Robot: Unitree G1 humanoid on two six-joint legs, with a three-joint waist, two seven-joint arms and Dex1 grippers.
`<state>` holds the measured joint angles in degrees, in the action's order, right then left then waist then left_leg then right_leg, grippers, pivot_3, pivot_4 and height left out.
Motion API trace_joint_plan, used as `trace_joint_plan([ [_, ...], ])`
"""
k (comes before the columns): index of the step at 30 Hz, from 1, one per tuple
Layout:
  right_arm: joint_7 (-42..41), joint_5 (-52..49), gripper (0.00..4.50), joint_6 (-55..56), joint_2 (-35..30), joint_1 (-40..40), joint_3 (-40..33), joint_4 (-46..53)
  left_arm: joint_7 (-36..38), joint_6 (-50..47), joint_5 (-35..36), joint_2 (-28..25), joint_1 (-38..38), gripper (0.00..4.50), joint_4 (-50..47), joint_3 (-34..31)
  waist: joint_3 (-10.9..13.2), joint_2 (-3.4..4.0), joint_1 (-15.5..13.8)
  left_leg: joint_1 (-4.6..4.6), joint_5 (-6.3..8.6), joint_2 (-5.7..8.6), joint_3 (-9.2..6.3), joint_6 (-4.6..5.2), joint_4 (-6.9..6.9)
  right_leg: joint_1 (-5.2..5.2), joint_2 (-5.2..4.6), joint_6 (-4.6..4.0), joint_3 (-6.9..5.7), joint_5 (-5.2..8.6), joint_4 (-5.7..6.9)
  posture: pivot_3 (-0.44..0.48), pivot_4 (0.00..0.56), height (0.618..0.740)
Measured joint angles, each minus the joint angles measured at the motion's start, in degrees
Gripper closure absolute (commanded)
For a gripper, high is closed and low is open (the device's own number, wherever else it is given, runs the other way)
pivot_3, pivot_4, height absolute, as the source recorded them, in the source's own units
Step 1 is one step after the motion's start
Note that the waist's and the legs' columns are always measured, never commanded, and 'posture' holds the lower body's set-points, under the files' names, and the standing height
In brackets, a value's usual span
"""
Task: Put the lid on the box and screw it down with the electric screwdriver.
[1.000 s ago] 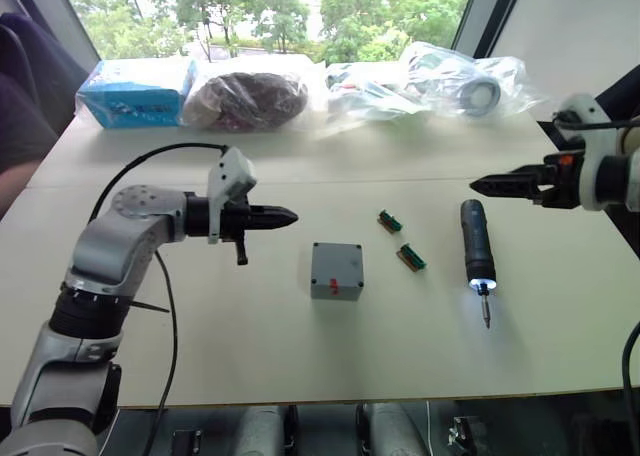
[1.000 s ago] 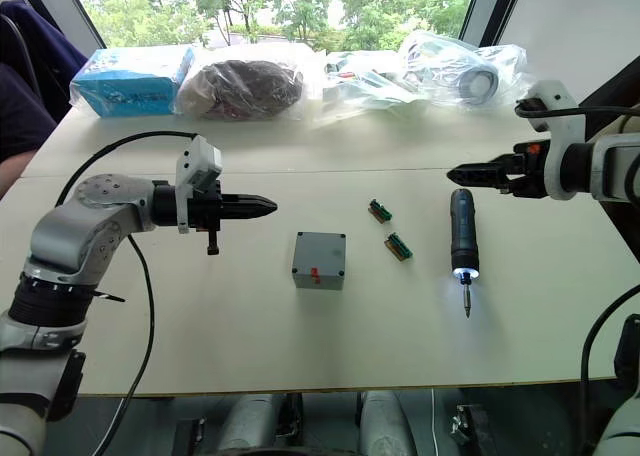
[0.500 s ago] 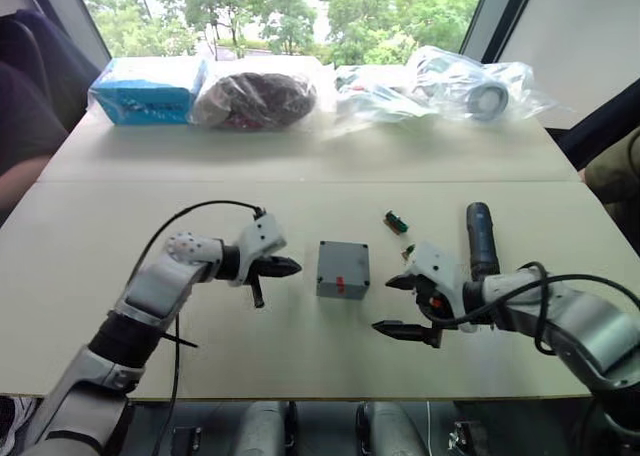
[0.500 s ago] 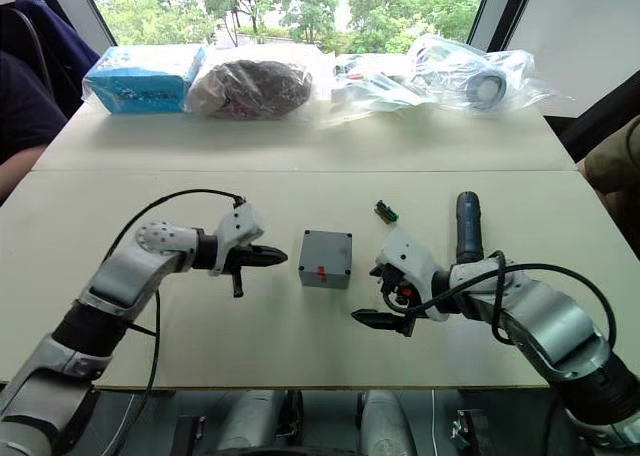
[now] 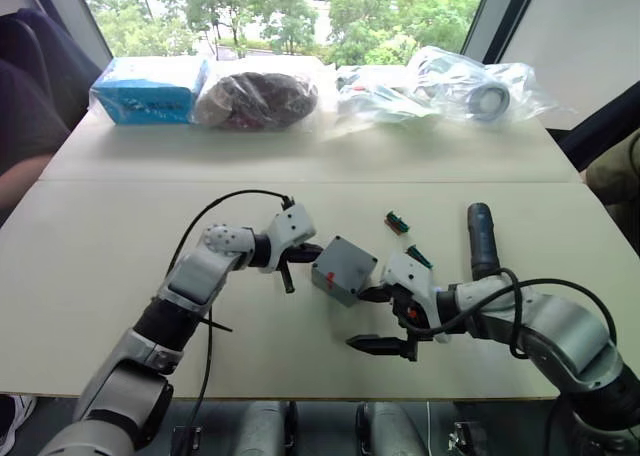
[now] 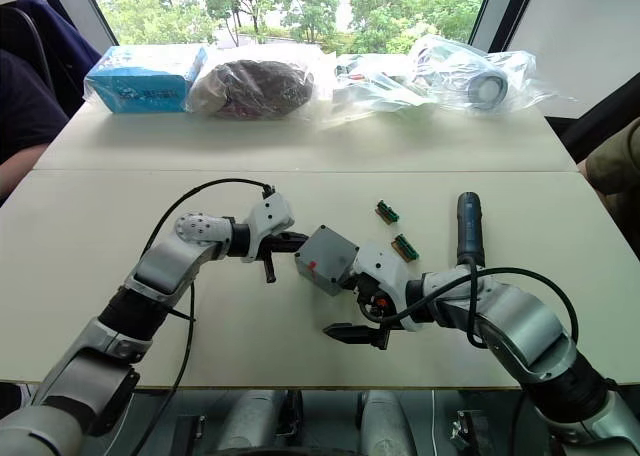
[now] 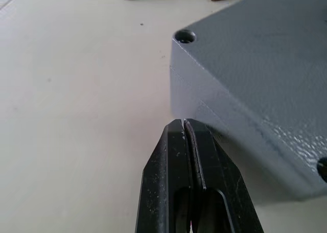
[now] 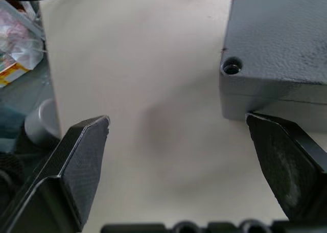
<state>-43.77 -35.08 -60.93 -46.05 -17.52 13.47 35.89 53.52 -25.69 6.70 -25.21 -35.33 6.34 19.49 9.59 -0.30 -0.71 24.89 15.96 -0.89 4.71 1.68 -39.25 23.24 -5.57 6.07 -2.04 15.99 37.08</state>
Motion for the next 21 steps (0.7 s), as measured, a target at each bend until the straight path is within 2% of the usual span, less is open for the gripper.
trace_joint_plan([
  [3, -0.7, -0.03, 0.04, -0.05, -3.67, 0.08, -2.95, 0.92, -1.03, -0.08, -0.23, -1.11, 0.08, 4.5, 0.4, -0.98, 0.0, -0.01, 0.02, 0.0, 0.0, -0.01, -0.01, 0.0, 0.0, 0.0, 0.0, 0.0, 0.0, 0.0, 0.0, 0.0, 0.15, 0.74],
  [8, -2.44, 4.75, 0.04, 4.98, -9.36, 0.05, -3.93, -1.8, 2.09, -2.4, 0.37, -7.55, 3.57, 4.5, -3.66, -2.81, -0.01, 0.0, 0.21, -0.01, 0.0, -0.02, 0.01, -0.01, 0.01, 0.02, 0.0, -0.01, 0.01, 0.01, 0.0, 0.0, 0.15, 0.74],
  [13, -4.14, 12.45, 0.04, 14.79, -8.24, -1.51, 0.4, -9.69, 8.85, -7.13, 4.53, -11.68, 9.76, 4.5, -12.9, -1.93, 0.0, 0.0, 0.02, -0.01, -0.02, -0.02, 0.03, -0.03, 0.0, 0.01, -0.01, -0.01, 0.02, 0.0, 0.01, 0.0, 0.15, 0.74],
  [16, -5.32, 16.03, 0.04, 20.14, -6.5, -3.12, 2.84, -13.32, 9.5, -9.01, 5.27, -11.35, 10.46, 4.5, -15.15, -0.62, 0.0, 0.0, -0.16, -0.02, -0.02, 0.0, 0.03, -0.03, -0.01, -0.02, -0.01, 0.0, 0.0, 0.0, 0.01, 0.0, 0.15, 0.74],
  [21, -7.44, 20.28, 0.04, 25.47, -4.47, -4.69, 5.2, -15.76, 6.09, -9.06, 5.19, -6.78, 10.38, 4.5, -15.45, -0.39, 0.0, 0.0, 0.02, -0.02, -0.09, 0.0, 0.03, -0.15, -0.02, 0.0, 0.01, 0.0, 0.01, 0.0, 0.03, 0.0, 0.15, 0.74],
])
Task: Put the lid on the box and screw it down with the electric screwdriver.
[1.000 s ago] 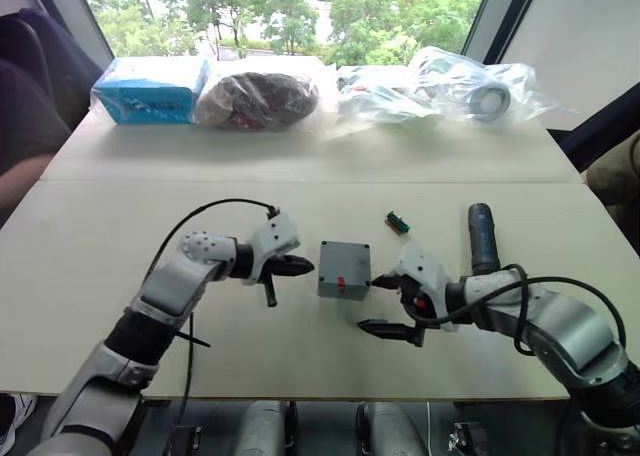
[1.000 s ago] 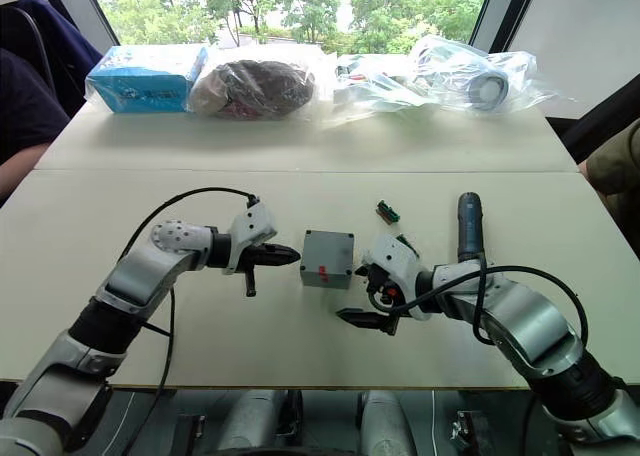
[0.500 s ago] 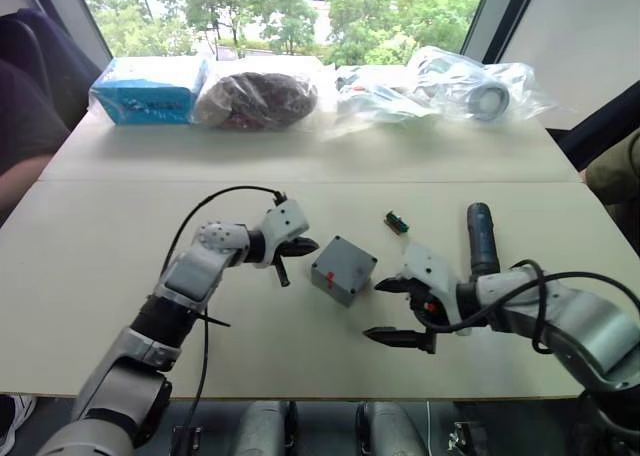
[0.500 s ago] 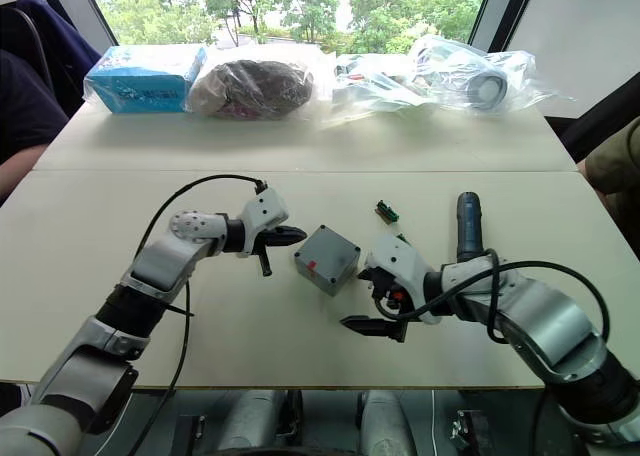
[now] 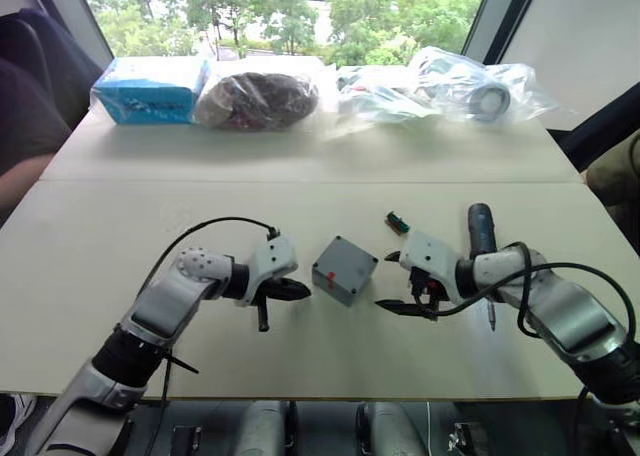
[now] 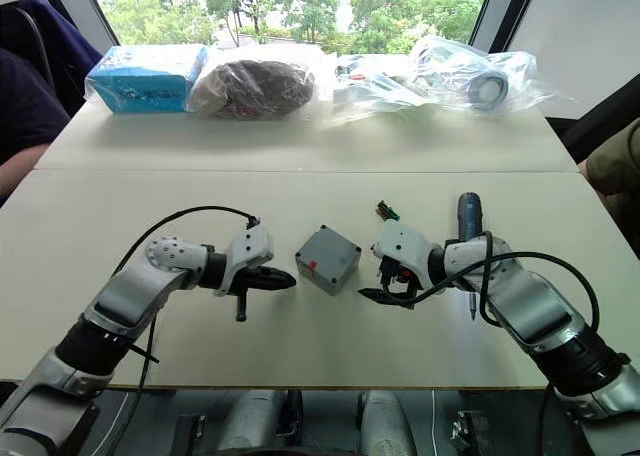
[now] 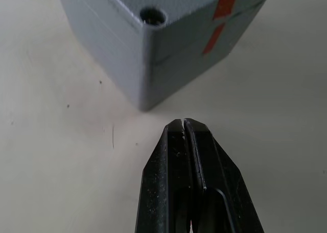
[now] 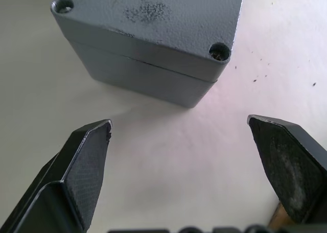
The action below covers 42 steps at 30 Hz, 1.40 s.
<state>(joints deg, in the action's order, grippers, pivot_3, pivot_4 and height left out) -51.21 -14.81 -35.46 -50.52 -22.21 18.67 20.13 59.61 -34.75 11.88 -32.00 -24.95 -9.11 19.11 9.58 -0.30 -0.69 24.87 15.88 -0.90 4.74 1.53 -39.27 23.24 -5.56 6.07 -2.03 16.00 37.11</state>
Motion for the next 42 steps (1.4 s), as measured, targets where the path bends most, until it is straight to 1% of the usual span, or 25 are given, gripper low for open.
trace_joint_plan([
  [2, -1.73, -0.11, 0.04, -0.17, 0.05, -0.03, 0.54, 1.38, -1.93, 0.31, -0.26, 1.99, -0.49, 4.5, 1.31, 0.02, 0.0, 0.0, -0.09, 0.0, 0.0, 0.0, -0.02, 0.01, 0.0, -0.01, 0.0, 0.0, -0.02, 0.0, 0.0, 0.0, 0.15, 0.74],
  [9, -3.05, -2.41, 0.04, -5.17, 0.66, 3.06, -0.86, 6.77, -6.86, 3.72, -2.93, 3.94, -2.7, 4.5, 5.91, -0.33, 0.0, -0.01, -0.04, 0.0, 0.02, 0.0, -0.02, 0.03, -0.01, -0.03, -0.01, 0.0, -0.02, 0.0, 0.0, 0.0, 0.15, 0.74],
  [16, -0.37, -2.39, 0.04, -7.91, 2.91, 4.75, -2.37, 8.8, -6.53, 4.33, -2.93, 3.95, -3.05, 4.5, 6.24, -0.41, -0.01, -0.01, -0.01, -0.01, -0.01, -0.01, -0.02, -0.01, -0.01, -0.02, -0.01, 0.0, -0.02, 0.0, 0.02, 0.0, 0.15, 0.74],
  [21, 0.36, -2.58, 0.04, -8.03, 3.27, 5.42, -3.75, 8.71, -4.33, 3.73, -2.55, 2.84, -3.23, 4.5, 5.54, -0.14, -0.01, -0.01, -0.05, -0.01, -0.01, 0.0, -0.02, -0.02, -0.01, -0.03, 0.0, 0.0, -0.02, 0.0, 0.01, 0.0, 0.15, 0.74],
  [24, 1.24, -6.57, 0.04, -11.35, 3.57, 6.58, -10.29, 8.69, -2.41, 2.91, -1.51, 0.79, -3.41, 4.5, 4.37, -0.48, -0.01, -0.01, -0.04, -0.01, -0.02, -0.01, -0.02, -0.02, -0.01, -0.03, -0.01, 0.0, -0.02, 0.0, 0.03, 0.0, 0.15, 0.74],
  [26, 2.21, -11.5, 0.04, -15.41, 4.74, 7.65, -18.99, 8.16, -2.12, 0.85, 0.87, 0.62, -4.68, 4.5, 4.85, -3.28, 0.0, -0.02, -0.21, -0.01, 0.0, -0.01, -0.04, 0.0, -0.01, -0.06, -0.02, 0.0, -0.04, 0.0, 0.04, 0.0, 0.15, 0.74],
  [29, 4.39, -16.26, 0.04, -19.27, 5.74, 7.74, -29.05, 6.5, -1.21, -2.27, 5.24, 0.27, -7.74, 4.5, 5.25, -8.9, -0.01, -0.03, -0.08, -0.03, 0.02, -0.01, -0.05, 0.03, -0.02, -0.09, -0.02, 0.0, -0.05, 0.0, 0.03, 0.0, 0.15, 0.74],
  [31, 6.4, -17.08, 0.04, -19.63, 6.77, 7.66, -32.09, 4.71, -0.51, -4.2, 7.87, 0.34, -9.32, 4.5, 4.76, -10.55, -0.01, -0.02, -0.02, -0.05, 0.01, -0.01, -0.04, 0.01, -0.01, -0.09, -0.01, 0.0, -0.04, 0.0, 0.02, 0.0, 0.15, 0.74],
  [32, 7.5, -16.61, 0.04, -19.14, 6.83, 7.69, -32.5, 3.43, -0.06, -4.94, 9.02, 0.6, -9.83, 4.5, 4.12, -11.03, -0.01, -0.02, -0.02, -0.05, -0.01, 0.0, -0.02, -0.01, -0.01, -0.09, -0.01, 0.0, -0.03, 0.0, 0.02, 0.0, 0.15, 0.74],
  [35, 11.15, -11.75, 0.66, -15.25, 7.18, 7.92, -30.02, -1.43, 0.64, -5.32, 9.89, 1.14, -11.81, 4.5, 3.23, -9.58, -0.01, -0.02, -0.02, -0.07, -0.04, 0.02, -0.01, -0.06, -0.01, -0.09, 0.0, 0.0, -0.02, 0.0, 0.04, 0.0, 0.15, 0.74],
  [37, 12.27, -10.14, 1.45, -13.64, 9.19, 8.29, -27.57, -3.06, 1.06, -4.38, 9.22, 1.54, -13.0, 4.5, 3.26, -7.46, -0.01, -0.01, 0.01, -0.07, -0.08, 0.02, -0.01, -0.13, -0.01, -0.08, 0.03, 0.01, 0.0, 0.0, 0.05, 0.0, 0.15, 0.74],
  [38, 12.48, -9.96, 1.65, -13.11, 9.71, 8.43, -26.36, -3.49, 1.21, -4.12, 8.98, 1.72, -13.35, 4.5, 3.26, -6.69, -0.01, -0.01, 0.02, -0.07, -0.08, 0.02, 0.0, -0.14, -0.01, -0.07, 0.03, 0.01, 0.01, 0.0, 0.05, 0.0, 0.15, 0.74],
  [42, 13.39, -8.49, 3.47, -11.54, 10.32, 8.66, -24.47, -3.85, 1.35, -1.87, 5.88, 0.9, -13.86, 4.5, 3.22, -3.43, -0.01, -0.01, 0.02, -0.07, -0.08, 0.02, 0.02, -0.14, -0.01, -0.06, 0.03, 0.01, 0.04, 0.0, 0.04, 0.0, 0.15, 0.74],
])
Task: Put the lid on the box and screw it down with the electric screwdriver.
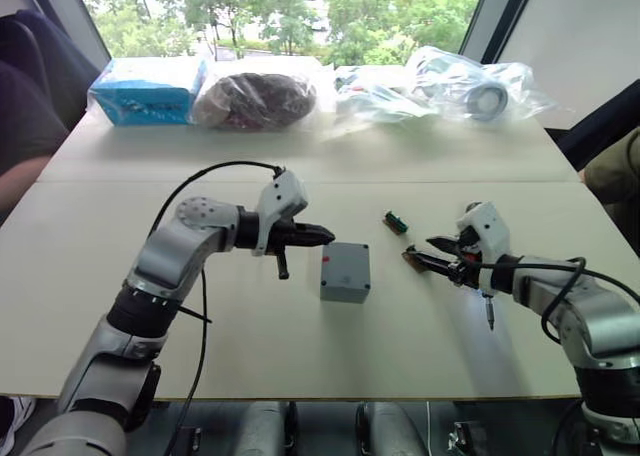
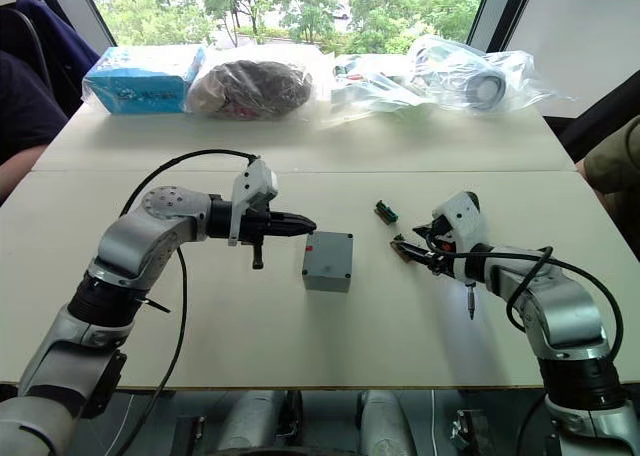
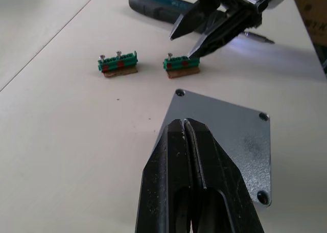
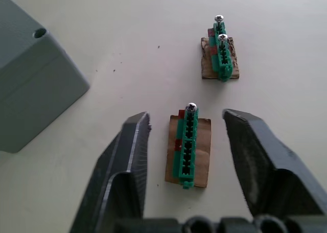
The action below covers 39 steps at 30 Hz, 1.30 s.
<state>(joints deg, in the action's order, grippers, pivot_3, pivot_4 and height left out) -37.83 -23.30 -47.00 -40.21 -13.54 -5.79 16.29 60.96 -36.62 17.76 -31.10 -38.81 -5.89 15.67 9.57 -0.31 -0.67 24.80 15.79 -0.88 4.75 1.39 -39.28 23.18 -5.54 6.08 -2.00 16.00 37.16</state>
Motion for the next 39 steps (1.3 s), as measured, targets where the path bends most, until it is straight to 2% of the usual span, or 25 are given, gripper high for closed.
trace_joint_plan([
  [2, 0.58, 0.31, 4.3, 0.19, 0.43, -0.06, 0.28, -0.09, -0.22, 0.58, -1.16, -0.16, -0.03, 4.5, -0.07, 1.15, 0.0, 0.0, -0.08, 0.0, 0.01, 0.0, 0.0, 0.01, 0.0, 0.0, 0.0, 0.0, 0.0, 0.0, 0.01, 0.0, 0.15, 0.74],
  [16, 2.0, 1.86, 4.3, 1.28, 1.18, -0.51, 2.67, -0.92, -1.97, -0.18, -1.31, 0.62, 0.2, 4.5, -3.78, 1.47, 0.0, 0.0, -0.06, 0.0, 0.01, -0.01, 0.0, 0.03, 0.0, -0.01, 0.0, 0.0, 0.0, 0.0, 0.0, 0.0, 0.15, 0.74],
  [19, 2.06, 2.29, 3.69, 1.69, 1.16, -0.51, 2.65, -0.92, -2.04, -0.18, -1.3, 0.62, 0.31, 4.5, -3.78, 1.47, 0.0, 0.0, -0.04, 0.0, 0.02, -0.01, 0.0, 0.03, 0.0, -0.01, 0.0, 0.0, 0.0, 0.0, 0.0, 0.0, 0.15, 0.74],
  [23, 2.47, 2.51, 1.86, 1.69, 1.15, -0.58, 2.65, -0.92, -2.04, -0.18, -1.28, 0.62, 0.36, 4.5, -3.78, 1.47, 0.0, 0.0, -0.05, 0.0, 0.01, -0.01, 0.0, 0.02, 0.0, -0.01, 0.0, 0.0, 0.0, 0.0, 0.0, 0.0, 0.15, 0.74],
  [24, 2.61, 2.54, 1.58, 1.68, 1.15, -0.66, 2.65, -0.92, -2.06, -0.18, -1.28, 0.62, 0.39, 4.5, -3.78, 1.47, 0.0, 0.0, -0.05, 0.0, 0.01, -0.01, 0.0, 0.02, 0.0, -0.01, 0.0, 0.0, 0.0, 0.0, 0.0, 0.0, 0.15, 0.74],
  [36, 3.04, 2.95, 1.58, 1.9, 1.79, -1.63, 3.0, -3.11, -2.46, -0.1, -1.28, 0.91, 0.48, 4.5, -3.61, 1.47, 0.0, 0.0, -0.01, 0.0, 0.0, -0.01, 0.0, 0.01, 0.0, -0.01, 0.0, 0.0, 0.0, 0.0, 0.0, 0.0, 0.15, 0.74],
  [37, 3.04, 2.97, 2.1, 1.95, 1.97, -1.8, 3.1, -3.12, -2.47, -0.1, -1.29, 0.92, 0.53, 4.5, -3.61, 1.47, 0.0, 0.0, 0.0, 0.0, 0.0, -0.01, 0.0, 0.01, 0.0, -0.01, 0.0, 0.0, 0.0, 0.0, 0.0, 0.0, 0.15, 0.74],
  [38, 3.07, 2.99, 2.18, 1.97, 2.17, -2.02, 3.25, -3.18, -2.49, -0.09, -1.29, 0.91, 0.61, 4.5, -3.61, 1.47, 0.0, 0.0, -0.01, 0.0, 0.0, -0.01, 0.0, 0.01, 0.0, -0.01, 0.0, 0.0, 0.0, 0.0, 0.0, 0.0, 0.15, 0.74],
  [39, 3.13, 3.04, 2.53, 2.08, 2.63, -2.41, 3.4, -3.25, -2.52, -0.08, -1.29, 0.92, 0.81, 4.5, -3.61, 1.47, 0.0, 0.0, -0.01, 0.0, 0.0, -0.01, 0.0, 0.0, 0.0, -0.01, 0.0, 0.0, 0.0, 0.0, 0.0, 0.0, 0.15, 0.74],
])
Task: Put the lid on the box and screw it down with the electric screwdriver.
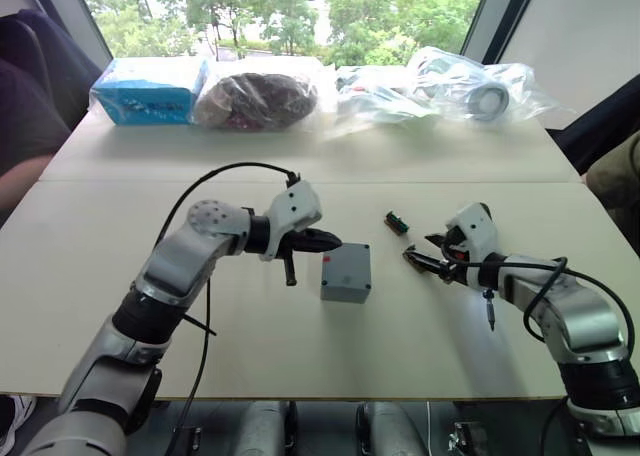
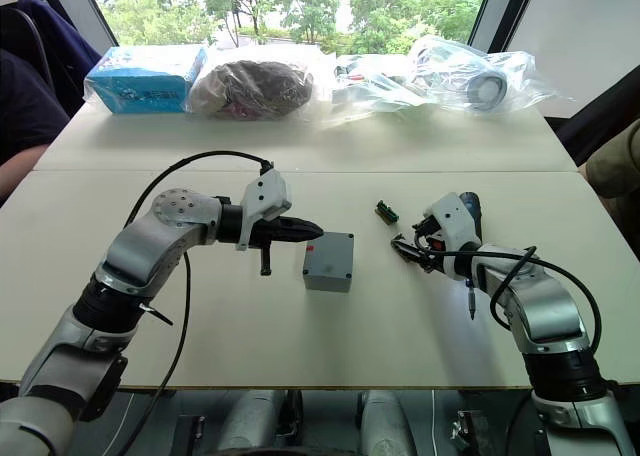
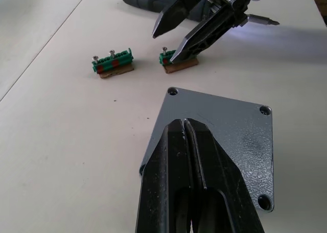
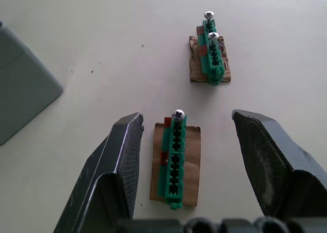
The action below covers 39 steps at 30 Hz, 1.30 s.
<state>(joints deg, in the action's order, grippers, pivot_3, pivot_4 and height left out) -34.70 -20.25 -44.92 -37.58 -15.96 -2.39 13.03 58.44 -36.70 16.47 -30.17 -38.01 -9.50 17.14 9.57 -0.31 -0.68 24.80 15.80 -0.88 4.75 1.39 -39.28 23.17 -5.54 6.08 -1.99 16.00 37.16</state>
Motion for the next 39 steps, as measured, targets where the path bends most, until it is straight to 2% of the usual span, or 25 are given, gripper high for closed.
trace_joint_plan([
  [4, 0.01, 0.31, 4.31, 0.75, 0.39, -0.38, 0.3, -0.61, -0.11, 0.02, -0.04, 0.02, 0.13, 4.5, 0.01, 0.0, 0.0, 0.0, -0.07, 0.0, 0.0, 0.0, 0.0, 0.0, 0.0, 0.0, 0.0, 0.0, 0.0, 0.0, 0.0, 0.0, 0.15, 0.74],
  [5, -0.01, 0.43, 4.43, 0.85, 0.39, -0.4, 0.3, -0.96, -0.15, 0.02, -0.05, 0.02, 0.14, 4.5, 0.01, 0.0, 0.0, 0.0, -0.06, 0.0, 0.0, 0.0, 0.0, 0.0, 0.0, -0.01, 0.0, 0.0, 0.0, 0.0, 0.0, 0.0, 0.15, 0.74],
  [29, -1.06, -1.25, 4.43, 0.69, 0.41, -2.24, -2.49, -0.48, -1.29, 0.61, 0.23, 1.05, 0.16, 4.5, 2.22, -0.29, 0.0, 0.0, 0.02, 0.0, 0.0, 0.0, 0.0, 0.0, 0.0, 0.0, 0.0, 0.0, 0.0, 0.0, 0.01, 0.0, 0.15, 0.74],
  [35, -2.44, -7.07, 4.43, -3.01, 1.24, -5.0, -2.89, 7.13, -0.73, -0.37, 2.61, 0.0, 0.05, 4.5, 3.48, -4.24, 0.0, 0.0, 0.07, 0.0, 0.0, -0.03, -0.01, -0.01, 0.0, 0.02, 0.01, 0.0, 0.0, 0.0, 0.01, 0.0, 0.15, 0.74],
  [39, -2.87, -9.47, 4.43, -5.02, 2.9, -5.8, 0.07, 10.56, 1.27, -1.89, 5.32, -1.76, 0.05, 4.5, 4.19, -6.83, 0.0, 0.0, -0.01, 0.0, 0.01, -0.02, 0.0, 0.01, 0.0, 0.01, 0.0, 0.0, 0.0, 0.0, 0.01, 0.0, 0.15, 0.74],
])
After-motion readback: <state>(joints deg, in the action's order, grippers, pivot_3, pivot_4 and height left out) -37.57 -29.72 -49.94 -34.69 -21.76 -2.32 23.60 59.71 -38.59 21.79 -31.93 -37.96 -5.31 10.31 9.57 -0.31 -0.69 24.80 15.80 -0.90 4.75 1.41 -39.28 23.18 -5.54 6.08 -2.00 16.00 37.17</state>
